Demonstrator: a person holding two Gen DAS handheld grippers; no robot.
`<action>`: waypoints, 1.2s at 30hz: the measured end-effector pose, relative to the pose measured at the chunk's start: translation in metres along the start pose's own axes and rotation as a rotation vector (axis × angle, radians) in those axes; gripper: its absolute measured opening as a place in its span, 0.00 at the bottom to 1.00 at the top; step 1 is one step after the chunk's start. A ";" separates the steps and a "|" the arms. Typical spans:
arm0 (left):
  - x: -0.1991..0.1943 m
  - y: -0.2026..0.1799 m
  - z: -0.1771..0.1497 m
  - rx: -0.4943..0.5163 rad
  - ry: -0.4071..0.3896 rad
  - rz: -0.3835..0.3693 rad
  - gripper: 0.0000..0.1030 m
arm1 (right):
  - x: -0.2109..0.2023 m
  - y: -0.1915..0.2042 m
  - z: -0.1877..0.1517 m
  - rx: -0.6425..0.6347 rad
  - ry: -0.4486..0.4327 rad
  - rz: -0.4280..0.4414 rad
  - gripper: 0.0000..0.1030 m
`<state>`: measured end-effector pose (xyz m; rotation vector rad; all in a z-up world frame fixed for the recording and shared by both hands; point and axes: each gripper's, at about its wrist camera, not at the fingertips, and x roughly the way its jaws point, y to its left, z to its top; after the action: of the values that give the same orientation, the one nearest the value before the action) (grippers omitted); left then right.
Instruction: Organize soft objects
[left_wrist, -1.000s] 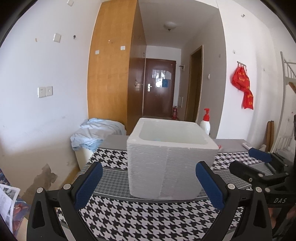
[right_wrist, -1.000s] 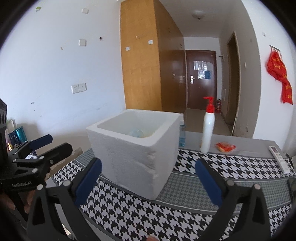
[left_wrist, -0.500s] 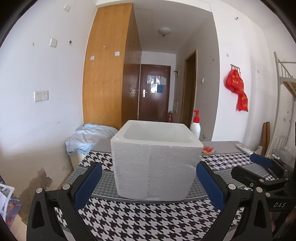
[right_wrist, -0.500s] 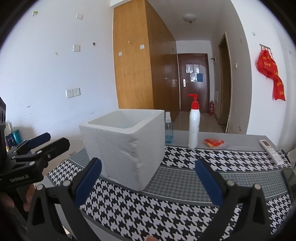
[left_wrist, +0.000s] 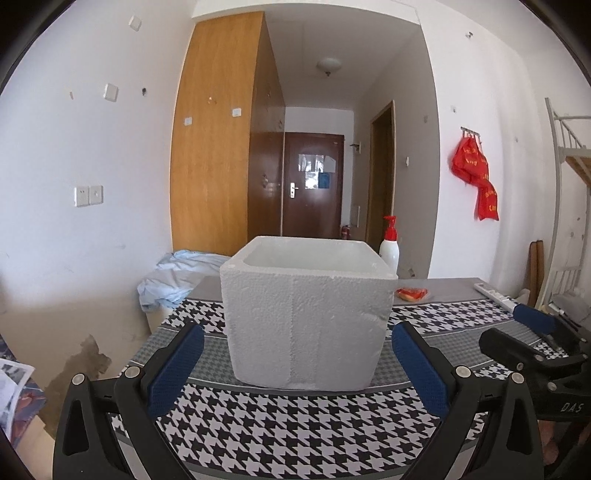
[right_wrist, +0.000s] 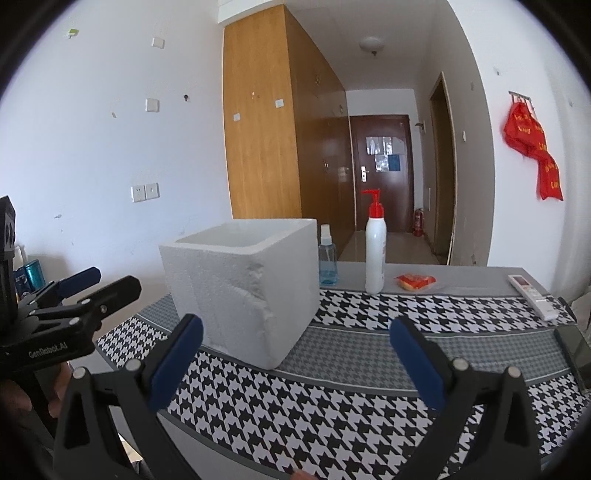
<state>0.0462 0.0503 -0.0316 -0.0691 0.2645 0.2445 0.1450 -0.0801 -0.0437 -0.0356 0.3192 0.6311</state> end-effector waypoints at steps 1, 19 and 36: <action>-0.002 0.000 0.000 0.003 -0.007 -0.001 0.99 | -0.001 0.000 -0.001 -0.001 -0.003 -0.002 0.99; -0.011 -0.009 -0.005 0.014 -0.009 -0.019 0.99 | -0.017 0.001 -0.006 -0.024 -0.029 -0.008 0.99; -0.011 -0.012 -0.006 0.023 -0.002 -0.014 0.99 | -0.019 0.001 -0.008 -0.030 -0.031 -0.013 0.99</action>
<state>0.0373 0.0360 -0.0344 -0.0479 0.2642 0.2280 0.1275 -0.0911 -0.0453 -0.0564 0.2794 0.6225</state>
